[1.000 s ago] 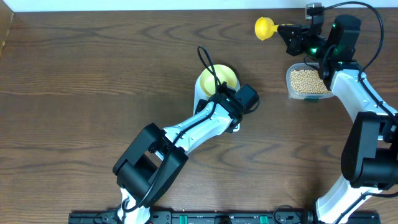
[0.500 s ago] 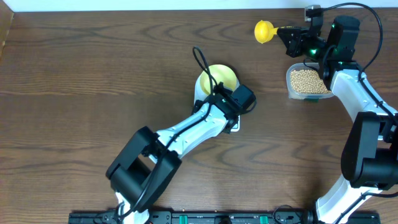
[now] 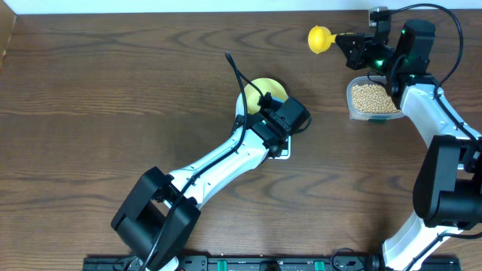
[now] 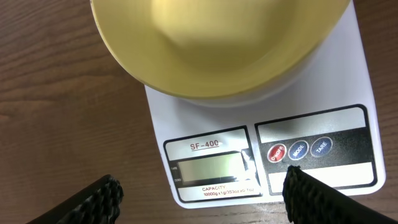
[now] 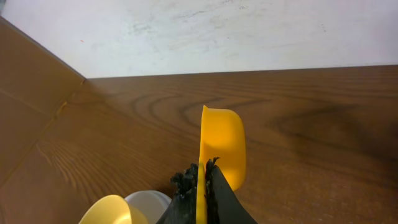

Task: Scoop item into bowl and weigh 50g on scale

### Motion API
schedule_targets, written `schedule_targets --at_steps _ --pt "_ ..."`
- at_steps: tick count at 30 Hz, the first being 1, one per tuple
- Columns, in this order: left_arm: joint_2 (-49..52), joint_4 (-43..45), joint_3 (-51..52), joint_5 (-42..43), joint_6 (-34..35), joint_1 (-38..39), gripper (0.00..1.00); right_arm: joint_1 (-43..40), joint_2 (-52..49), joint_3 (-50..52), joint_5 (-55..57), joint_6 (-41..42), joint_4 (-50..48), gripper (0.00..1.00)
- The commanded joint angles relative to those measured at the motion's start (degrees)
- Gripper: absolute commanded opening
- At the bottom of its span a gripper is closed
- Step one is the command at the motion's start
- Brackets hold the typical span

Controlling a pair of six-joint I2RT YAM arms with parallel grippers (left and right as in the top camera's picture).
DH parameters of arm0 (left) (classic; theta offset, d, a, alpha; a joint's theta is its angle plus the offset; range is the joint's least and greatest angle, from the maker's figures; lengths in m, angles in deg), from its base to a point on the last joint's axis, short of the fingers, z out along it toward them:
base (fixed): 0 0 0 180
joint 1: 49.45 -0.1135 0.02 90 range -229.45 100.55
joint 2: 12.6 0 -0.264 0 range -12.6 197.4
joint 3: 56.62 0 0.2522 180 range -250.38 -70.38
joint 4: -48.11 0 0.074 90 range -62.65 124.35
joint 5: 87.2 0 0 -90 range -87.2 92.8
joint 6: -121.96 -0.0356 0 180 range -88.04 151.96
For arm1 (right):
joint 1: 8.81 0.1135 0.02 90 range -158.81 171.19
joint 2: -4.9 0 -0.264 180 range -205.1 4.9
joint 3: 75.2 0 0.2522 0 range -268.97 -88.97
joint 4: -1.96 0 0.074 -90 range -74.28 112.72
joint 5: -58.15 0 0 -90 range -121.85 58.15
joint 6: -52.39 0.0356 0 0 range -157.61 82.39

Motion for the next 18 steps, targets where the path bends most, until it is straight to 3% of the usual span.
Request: schedule_targets --at_steps 1,18 --pt "1.46 -0.11 0.09 0.02 -0.57 -0.31 0.85 -0.24 0.24 -1.01 0.11 -1.6 0.07 0.01" --pt "5.68 0.37 0.09 0.07 -0.55 -0.31 0.88 -0.24 0.24 -1.01 2.19 -1.62 0.83 0.01"
